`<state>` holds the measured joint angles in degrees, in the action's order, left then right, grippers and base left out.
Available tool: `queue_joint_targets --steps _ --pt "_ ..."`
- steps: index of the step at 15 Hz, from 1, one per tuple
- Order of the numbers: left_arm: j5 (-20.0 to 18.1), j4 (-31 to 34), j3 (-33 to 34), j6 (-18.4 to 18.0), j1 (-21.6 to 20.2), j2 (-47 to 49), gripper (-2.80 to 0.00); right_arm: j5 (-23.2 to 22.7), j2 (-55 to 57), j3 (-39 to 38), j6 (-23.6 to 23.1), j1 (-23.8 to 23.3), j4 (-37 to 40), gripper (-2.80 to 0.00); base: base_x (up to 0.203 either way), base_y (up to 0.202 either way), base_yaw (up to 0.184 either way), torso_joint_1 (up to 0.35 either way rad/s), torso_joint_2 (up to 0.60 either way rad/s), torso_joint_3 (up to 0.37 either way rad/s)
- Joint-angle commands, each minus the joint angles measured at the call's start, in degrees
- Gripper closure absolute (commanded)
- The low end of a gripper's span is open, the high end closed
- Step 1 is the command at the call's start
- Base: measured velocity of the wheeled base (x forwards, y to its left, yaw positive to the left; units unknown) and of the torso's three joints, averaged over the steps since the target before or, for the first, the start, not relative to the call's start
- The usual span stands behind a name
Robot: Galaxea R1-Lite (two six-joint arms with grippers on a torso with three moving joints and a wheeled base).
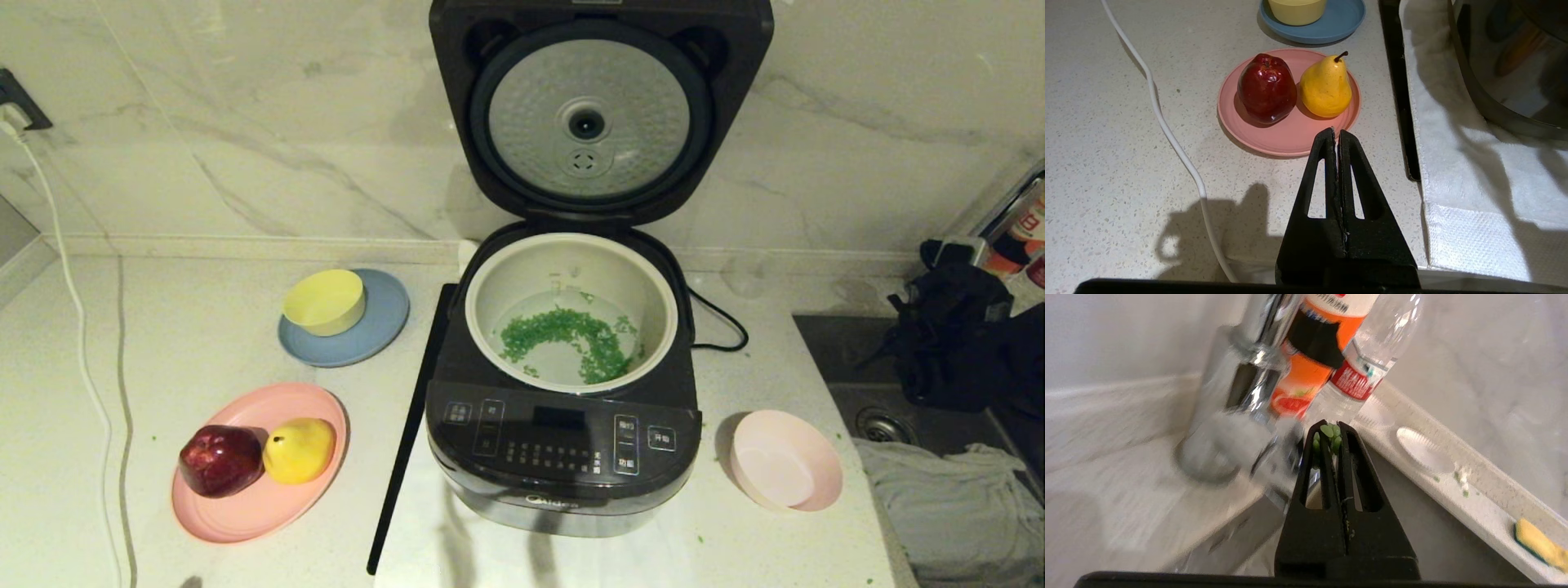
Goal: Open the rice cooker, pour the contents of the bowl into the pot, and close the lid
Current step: Turn off the tap, then close the rice cooker
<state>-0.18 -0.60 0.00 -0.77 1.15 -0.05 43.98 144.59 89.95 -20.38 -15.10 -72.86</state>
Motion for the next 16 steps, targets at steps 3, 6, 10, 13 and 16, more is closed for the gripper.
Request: queue_joint_targets --steps 3,6,10,13,16 --pt "0.00 -0.02 0.44 -0.02 0.00 -0.04 0.00 -1.76 -17.99 -17.14 3.75 3.66 0.54 0.00 0.000 0.000 0.000 0.000 0.00 0.000" --pt "0.00 -0.02 0.44 -0.02 0.00 -0.04 0.00 -3.73 -28.56 -22.69 7.83 6.26 7.80 0.00 0.000 0.000 0.000 0.000 0.00 0.000" --pt "0.00 -0.02 0.44 -0.02 0.00 -0.04 0.00 -13.28 -41.96 -19.80 23.12 9.97 43.86 0.00 0.000 0.000 0.000 0.000 0.00 0.000" --pt "0.00 -0.02 0.44 -0.02 0.00 -0.04 0.00 -29.10 -46.95 -2.97 36.58 11.46 72.79 0.00 0.000 0.000 0.000 0.000 0.00 0.000" --pt "0.00 -0.02 0.44 -0.02 0.00 -0.04 0.00 -52.83 -47.47 11.17 47.22 11.86 86.22 0.00 0.000 0.000 0.000 0.000 0.00 0.000"
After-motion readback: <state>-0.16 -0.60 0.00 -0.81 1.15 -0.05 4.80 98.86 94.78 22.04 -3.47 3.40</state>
